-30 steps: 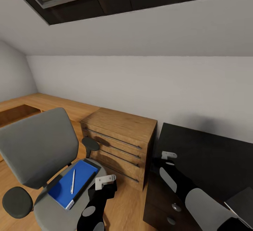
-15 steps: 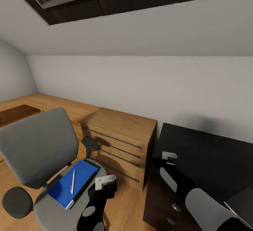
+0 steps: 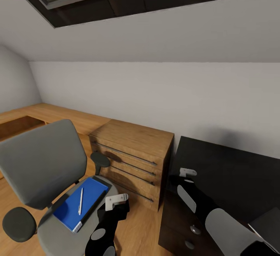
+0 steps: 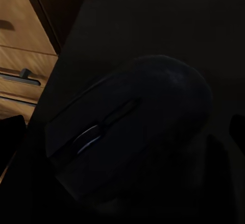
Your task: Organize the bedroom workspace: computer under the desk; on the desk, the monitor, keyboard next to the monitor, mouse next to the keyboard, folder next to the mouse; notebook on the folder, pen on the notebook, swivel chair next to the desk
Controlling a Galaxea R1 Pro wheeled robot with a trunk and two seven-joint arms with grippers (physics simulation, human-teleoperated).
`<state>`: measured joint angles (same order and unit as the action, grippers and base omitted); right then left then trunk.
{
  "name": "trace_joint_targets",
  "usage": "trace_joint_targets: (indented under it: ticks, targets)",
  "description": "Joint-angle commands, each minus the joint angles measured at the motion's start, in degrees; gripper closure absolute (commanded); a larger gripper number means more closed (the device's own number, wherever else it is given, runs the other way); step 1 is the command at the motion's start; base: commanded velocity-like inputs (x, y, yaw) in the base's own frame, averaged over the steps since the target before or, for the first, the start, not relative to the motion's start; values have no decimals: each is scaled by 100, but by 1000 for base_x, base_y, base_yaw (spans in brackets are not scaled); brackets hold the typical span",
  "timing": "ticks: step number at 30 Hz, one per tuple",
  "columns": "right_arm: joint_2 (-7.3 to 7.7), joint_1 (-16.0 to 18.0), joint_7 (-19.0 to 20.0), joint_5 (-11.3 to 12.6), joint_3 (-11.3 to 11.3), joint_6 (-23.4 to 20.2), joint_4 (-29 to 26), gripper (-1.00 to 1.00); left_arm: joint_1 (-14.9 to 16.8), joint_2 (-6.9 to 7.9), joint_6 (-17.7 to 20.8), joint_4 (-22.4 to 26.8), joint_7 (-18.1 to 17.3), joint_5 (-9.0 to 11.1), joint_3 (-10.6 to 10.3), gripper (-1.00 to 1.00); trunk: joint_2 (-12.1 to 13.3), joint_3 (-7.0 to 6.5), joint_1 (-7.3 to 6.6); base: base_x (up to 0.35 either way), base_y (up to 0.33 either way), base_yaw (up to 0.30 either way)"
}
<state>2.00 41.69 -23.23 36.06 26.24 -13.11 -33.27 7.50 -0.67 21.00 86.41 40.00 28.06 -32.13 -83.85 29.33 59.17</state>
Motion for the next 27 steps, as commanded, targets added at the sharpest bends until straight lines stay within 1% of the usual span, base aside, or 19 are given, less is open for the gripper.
trace_joint_targets:
  ticks: [1,8,27]
  targets:
    - [8,6,-50,36,48,-25,-13,-100,6,2,19,8,42,33,-9,-100,-4,6,0,42,0,0]
    - [10,6,-50,33,48,-25,-13,-100,6,5,24,0,42,33,-18,-100,-4,6,0,70,0,0]
    - [11,6,-53,36,48,-85,-13,-100,6,6,27,-10,42,38,-21,-100,-4,6,0,5,0,0]
